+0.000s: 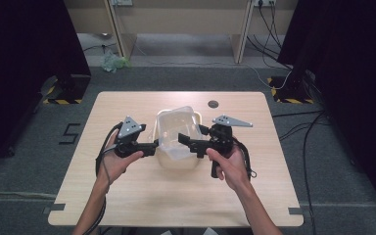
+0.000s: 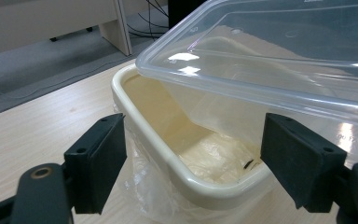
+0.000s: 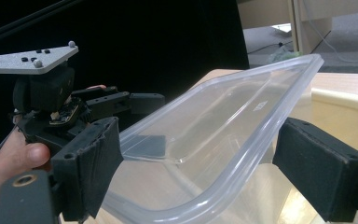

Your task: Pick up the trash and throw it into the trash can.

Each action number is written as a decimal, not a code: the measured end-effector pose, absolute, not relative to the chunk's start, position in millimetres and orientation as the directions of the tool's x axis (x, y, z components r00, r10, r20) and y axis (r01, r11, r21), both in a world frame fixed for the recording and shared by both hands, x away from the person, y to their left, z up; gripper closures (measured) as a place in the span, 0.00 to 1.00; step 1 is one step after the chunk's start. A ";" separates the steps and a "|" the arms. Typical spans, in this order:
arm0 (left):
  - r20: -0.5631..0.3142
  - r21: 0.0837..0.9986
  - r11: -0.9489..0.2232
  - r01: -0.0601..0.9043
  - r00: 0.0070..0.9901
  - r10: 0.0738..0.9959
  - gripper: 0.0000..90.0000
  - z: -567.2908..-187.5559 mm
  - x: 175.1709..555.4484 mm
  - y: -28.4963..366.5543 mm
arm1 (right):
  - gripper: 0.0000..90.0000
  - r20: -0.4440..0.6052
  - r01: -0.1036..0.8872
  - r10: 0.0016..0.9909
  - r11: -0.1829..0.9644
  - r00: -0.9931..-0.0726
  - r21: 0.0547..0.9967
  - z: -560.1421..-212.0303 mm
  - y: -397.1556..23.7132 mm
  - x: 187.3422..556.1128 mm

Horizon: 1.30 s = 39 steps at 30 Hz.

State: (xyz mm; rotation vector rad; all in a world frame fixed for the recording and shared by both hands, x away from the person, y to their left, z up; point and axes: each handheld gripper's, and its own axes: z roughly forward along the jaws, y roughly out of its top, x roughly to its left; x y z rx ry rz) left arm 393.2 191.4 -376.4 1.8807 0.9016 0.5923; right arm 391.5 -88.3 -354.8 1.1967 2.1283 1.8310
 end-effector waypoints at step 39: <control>0.029 0.895 -0.293 0.337 0.612 0.790 0.23 -374.1 393.5 186.9 | 0.16 0.343 0.445 0.621 0.011 -0.705 0.895 -342.7 -84.4 402.6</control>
